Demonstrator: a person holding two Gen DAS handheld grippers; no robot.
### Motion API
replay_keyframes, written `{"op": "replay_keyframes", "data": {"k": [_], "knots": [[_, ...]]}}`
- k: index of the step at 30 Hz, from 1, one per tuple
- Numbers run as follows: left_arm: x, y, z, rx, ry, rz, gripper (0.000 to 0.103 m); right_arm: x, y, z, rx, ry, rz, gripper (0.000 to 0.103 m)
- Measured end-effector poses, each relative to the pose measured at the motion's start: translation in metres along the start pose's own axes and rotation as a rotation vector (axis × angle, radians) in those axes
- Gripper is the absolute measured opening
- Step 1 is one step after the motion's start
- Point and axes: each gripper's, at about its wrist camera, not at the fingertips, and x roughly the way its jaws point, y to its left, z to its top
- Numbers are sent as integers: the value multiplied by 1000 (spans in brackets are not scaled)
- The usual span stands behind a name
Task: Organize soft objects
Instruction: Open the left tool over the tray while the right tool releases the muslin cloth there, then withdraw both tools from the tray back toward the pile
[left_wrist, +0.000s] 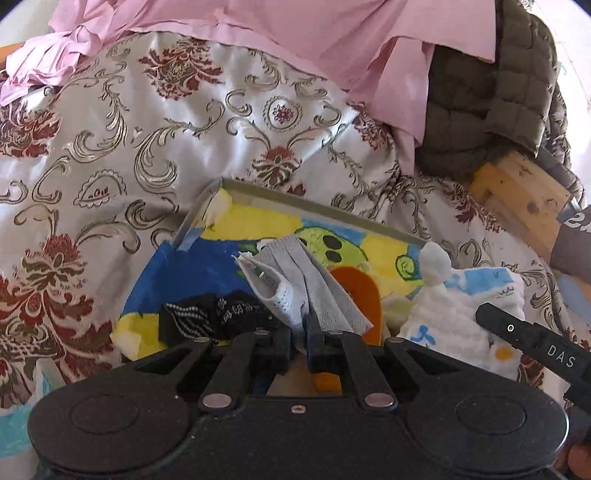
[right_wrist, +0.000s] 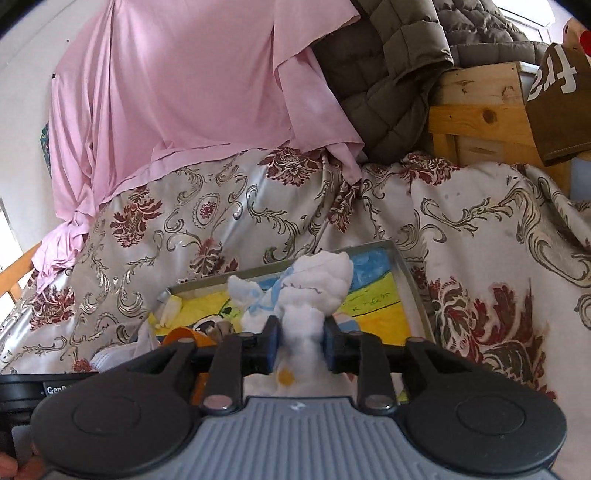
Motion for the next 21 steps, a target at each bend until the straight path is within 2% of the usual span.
{"op": "replay_keyframes", "data": {"k": [4, 6, 11, 15, 21], "knots": [[0, -3, 0, 5, 30, 29, 14, -2, 2, -3, -23, 0, -17, 46], [-2, -4, -1, 1, 39, 36, 22, -3, 2, -4, -29, 9, -23, 56], [-12, -7, -4, -1, 50, 66, 36, -17, 3, -6, -29, 6, -17, 70], [-29, -12, -8, 5, 21, 76, 51, -38, 4, -4, -39, -23, -19, 83], [-67, -24, -13, 33, -53, 73, 61, -78, 6, 0, -47, -75, -18, 92]]}}
